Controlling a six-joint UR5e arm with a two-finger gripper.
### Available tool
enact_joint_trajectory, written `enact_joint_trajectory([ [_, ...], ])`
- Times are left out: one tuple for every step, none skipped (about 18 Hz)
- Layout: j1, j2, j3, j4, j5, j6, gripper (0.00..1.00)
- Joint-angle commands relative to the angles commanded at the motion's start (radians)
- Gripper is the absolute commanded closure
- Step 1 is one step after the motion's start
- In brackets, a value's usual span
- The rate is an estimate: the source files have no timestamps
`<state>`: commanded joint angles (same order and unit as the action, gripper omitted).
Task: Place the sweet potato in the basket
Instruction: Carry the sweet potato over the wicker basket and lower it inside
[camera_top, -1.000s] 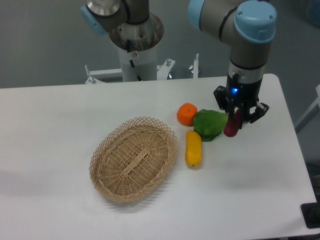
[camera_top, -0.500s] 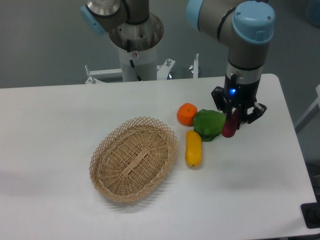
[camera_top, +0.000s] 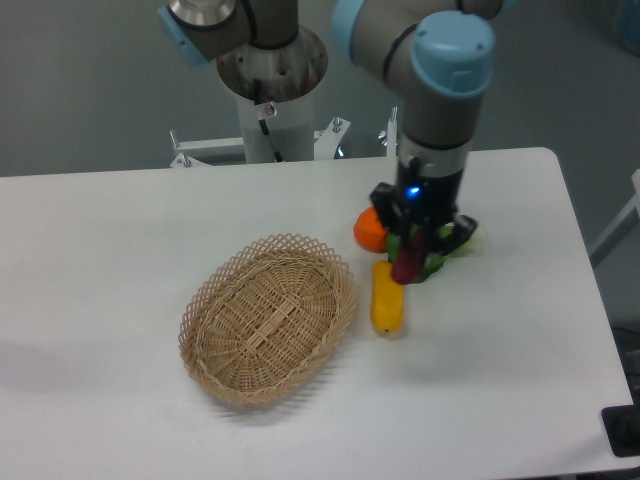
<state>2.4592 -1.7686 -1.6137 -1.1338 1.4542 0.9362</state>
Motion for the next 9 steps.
enact_joint_trajectory([
  [-0.028, -0.002, -0.009, 0.023, 0.0, -0.052, 0.69],
  [-0.057, -0.005, -0.026, 0.054, 0.002, -0.106, 0.68],
  [-0.084, -0.015, -0.044, 0.095, 0.003, -0.158, 0.67],
  [-0.11, -0.024, -0.064, 0.139, 0.006, -0.204, 0.66],
  [-0.138, -0.032, -0.086, 0.187, 0.011, -0.241, 0.66],
  [-0.166, -0.044, -0.106, 0.228, 0.012, -0.263, 0.66],
  [-0.184, -0.058, -0.121, 0.268, 0.024, -0.275, 0.66],
  [-0.2, -0.072, -0.135, 0.299, 0.043, -0.283, 0.66],
  [-0.224, -0.087, -0.141, 0.321, 0.064, -0.284, 0.66],
])
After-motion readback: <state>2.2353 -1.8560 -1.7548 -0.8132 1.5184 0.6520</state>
